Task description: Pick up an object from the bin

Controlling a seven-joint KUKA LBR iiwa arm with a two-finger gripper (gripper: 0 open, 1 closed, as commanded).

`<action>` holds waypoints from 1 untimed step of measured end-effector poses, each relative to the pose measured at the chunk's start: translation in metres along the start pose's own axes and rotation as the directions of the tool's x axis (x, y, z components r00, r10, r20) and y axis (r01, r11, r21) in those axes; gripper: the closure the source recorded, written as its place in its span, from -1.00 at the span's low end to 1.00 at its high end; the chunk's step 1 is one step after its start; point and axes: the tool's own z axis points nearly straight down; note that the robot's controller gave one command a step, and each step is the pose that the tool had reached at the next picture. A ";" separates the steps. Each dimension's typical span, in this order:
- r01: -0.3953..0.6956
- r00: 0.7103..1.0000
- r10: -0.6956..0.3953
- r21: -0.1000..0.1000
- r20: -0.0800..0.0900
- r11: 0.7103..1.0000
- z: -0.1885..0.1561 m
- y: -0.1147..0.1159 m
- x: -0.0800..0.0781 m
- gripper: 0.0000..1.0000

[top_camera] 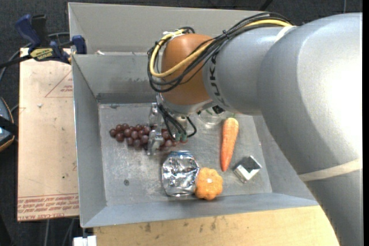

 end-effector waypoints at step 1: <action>0.000 1.000 0.000 0.000 -0.001 1.000 -0.001 0.000 0.000 1.00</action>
Offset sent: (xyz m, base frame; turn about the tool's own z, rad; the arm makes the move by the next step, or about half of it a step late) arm -0.0001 0.0002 0.0593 0.0000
